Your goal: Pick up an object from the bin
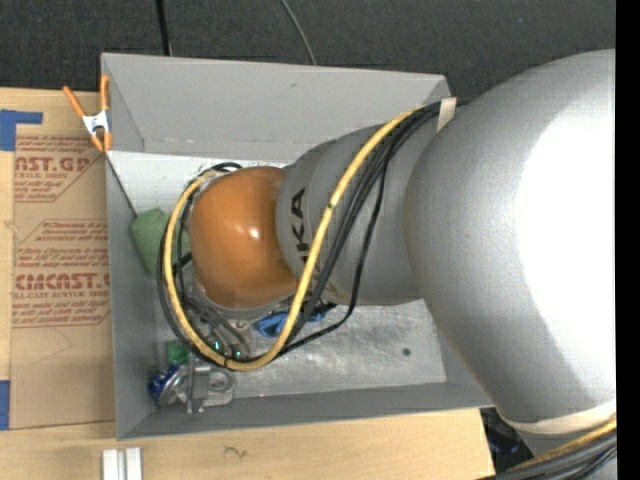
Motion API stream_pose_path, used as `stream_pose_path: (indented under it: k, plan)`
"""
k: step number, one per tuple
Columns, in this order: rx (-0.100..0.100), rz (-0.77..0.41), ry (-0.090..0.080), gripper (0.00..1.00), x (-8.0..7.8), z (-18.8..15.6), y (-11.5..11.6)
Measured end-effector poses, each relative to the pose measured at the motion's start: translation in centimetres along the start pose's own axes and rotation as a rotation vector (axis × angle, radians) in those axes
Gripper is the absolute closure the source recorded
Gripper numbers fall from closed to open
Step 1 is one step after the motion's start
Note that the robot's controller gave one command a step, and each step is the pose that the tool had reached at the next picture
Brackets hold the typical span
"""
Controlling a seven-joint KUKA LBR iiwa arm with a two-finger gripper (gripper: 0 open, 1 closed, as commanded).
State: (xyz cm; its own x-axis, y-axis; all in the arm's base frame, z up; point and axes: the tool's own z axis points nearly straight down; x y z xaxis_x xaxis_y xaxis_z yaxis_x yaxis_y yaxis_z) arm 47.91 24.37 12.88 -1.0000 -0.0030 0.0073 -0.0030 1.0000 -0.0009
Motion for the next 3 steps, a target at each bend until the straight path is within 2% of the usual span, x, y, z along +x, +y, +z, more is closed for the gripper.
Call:
stream_pose_path:
  k: [1, 2, 3]
  plan:
    - [-0.008, 0.005, -0.019, 0.00, -0.9, 5.7, 0.1]
    - [-0.005, 0.003, -0.012, 1.00, -0.7, 5.8, 0.1]
    - [-0.001, -0.327, -0.011, 1.00, -4.1, 5.8, -0.7]
